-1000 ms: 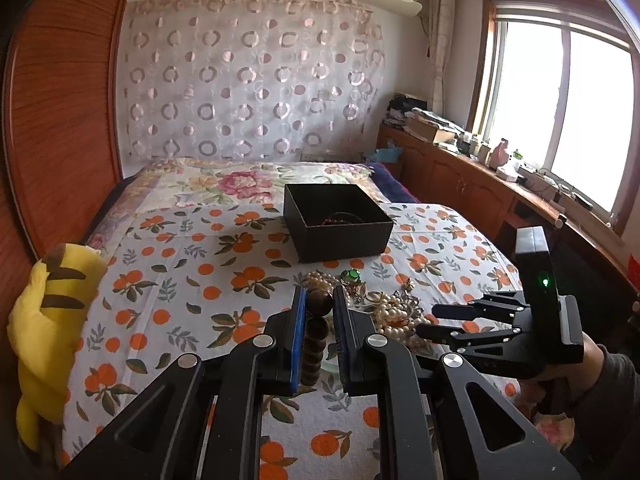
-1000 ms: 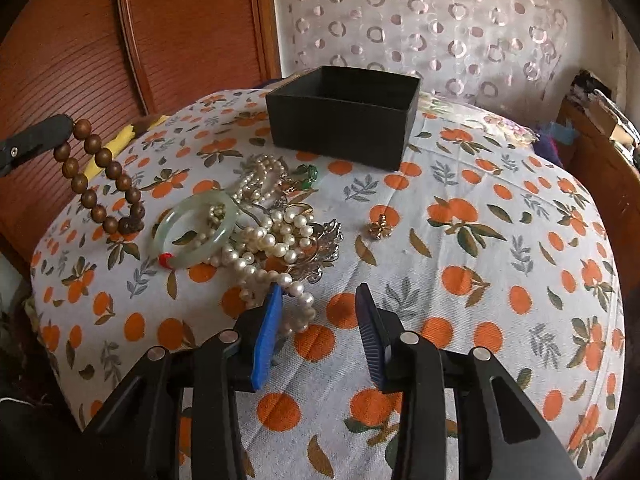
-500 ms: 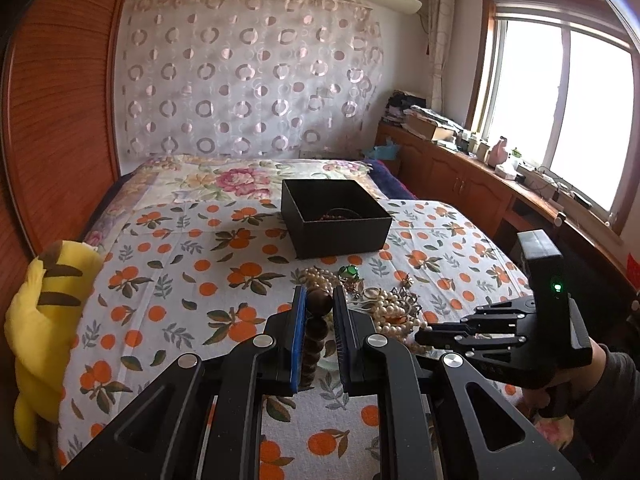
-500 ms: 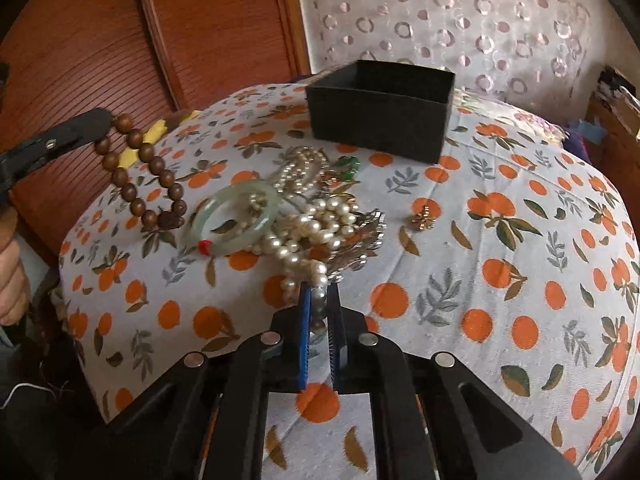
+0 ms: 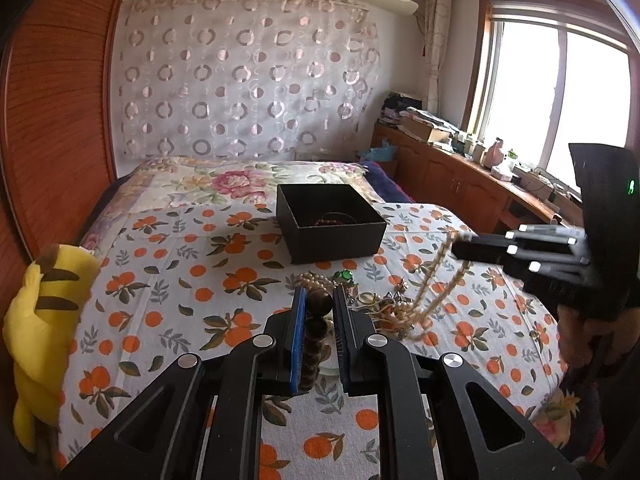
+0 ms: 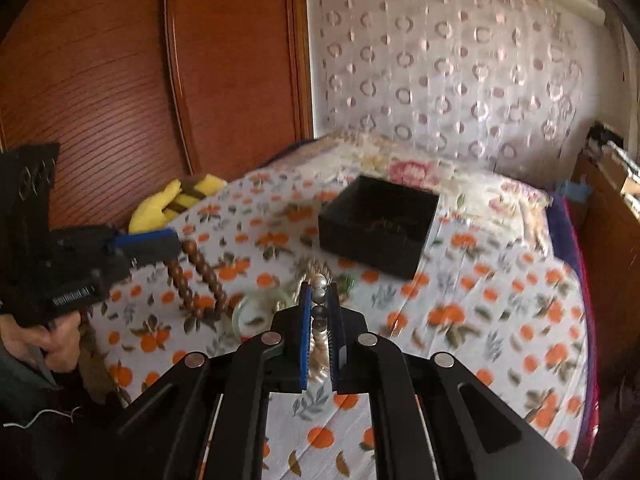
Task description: Organize jewelry
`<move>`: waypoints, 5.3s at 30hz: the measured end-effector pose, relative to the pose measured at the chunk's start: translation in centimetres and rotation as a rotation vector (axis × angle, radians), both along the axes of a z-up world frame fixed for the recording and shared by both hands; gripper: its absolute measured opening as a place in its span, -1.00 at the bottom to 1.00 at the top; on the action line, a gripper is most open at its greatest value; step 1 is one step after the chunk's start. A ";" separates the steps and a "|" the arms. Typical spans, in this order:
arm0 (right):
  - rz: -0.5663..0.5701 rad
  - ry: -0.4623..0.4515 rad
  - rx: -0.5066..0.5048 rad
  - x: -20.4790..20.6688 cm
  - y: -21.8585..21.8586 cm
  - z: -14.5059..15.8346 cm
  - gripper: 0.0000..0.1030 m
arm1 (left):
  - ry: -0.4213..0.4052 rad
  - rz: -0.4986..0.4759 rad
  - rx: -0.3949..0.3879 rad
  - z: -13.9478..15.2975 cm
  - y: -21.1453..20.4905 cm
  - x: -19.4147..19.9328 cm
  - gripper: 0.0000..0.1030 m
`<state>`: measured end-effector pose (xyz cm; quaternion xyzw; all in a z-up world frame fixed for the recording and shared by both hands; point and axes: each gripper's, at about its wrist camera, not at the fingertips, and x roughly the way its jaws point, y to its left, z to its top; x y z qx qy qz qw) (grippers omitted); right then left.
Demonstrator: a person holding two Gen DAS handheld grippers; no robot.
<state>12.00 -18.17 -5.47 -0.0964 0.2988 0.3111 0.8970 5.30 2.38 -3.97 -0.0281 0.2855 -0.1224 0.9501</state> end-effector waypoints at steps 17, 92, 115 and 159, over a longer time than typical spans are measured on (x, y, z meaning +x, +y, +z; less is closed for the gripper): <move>-0.041 -0.151 0.016 2.0 -1.5 7.3 -0.84 | -0.049 -0.032 0.019 3.8 -0.8 3.2 -0.76; -0.050 0.097 -0.010 15.4 -1.0 -3.9 -0.75 | 0.057 -0.090 0.115 1.2 -3.9 21.7 -0.53; -0.089 0.167 0.004 6.6 -0.8 -7.8 -0.69 | 0.093 -0.053 0.143 -2.8 -1.7 8.5 -0.13; -0.108 0.174 -0.007 -0.2 -1.2 -10.9 -0.46 | 0.247 -0.078 0.208 -8.6 -5.3 6.5 0.45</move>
